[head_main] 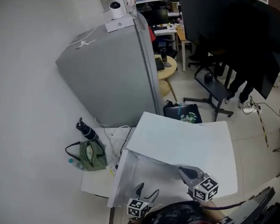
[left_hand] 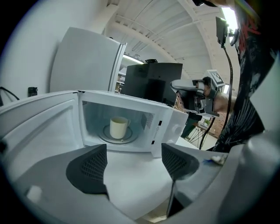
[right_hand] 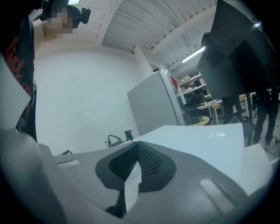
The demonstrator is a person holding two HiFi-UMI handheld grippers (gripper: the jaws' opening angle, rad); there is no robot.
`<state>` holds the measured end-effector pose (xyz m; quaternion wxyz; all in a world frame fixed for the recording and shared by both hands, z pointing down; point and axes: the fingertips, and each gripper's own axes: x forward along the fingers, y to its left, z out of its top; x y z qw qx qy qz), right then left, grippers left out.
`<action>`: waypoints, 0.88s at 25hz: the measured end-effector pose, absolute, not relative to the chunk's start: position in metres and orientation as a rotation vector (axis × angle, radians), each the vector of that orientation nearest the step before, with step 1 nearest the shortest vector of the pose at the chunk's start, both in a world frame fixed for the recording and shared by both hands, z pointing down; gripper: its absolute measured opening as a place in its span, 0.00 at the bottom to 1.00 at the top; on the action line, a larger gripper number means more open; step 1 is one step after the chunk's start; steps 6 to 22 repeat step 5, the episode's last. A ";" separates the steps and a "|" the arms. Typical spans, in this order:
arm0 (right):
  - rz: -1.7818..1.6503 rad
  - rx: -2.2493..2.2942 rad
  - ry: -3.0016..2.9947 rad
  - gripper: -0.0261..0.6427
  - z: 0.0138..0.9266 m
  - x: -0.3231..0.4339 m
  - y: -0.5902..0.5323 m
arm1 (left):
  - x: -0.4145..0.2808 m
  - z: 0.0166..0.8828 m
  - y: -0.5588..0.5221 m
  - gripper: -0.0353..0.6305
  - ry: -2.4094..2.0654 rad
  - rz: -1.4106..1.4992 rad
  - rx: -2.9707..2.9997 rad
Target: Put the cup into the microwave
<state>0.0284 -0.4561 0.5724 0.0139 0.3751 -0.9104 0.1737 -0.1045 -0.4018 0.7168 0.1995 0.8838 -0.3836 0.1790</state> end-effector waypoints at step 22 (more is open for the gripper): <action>0.515 1.167 -2.871 0.04 0.569 0.024 -0.462 | -0.105 0.714 -0.410 0.64 -1.090 0.496 2.492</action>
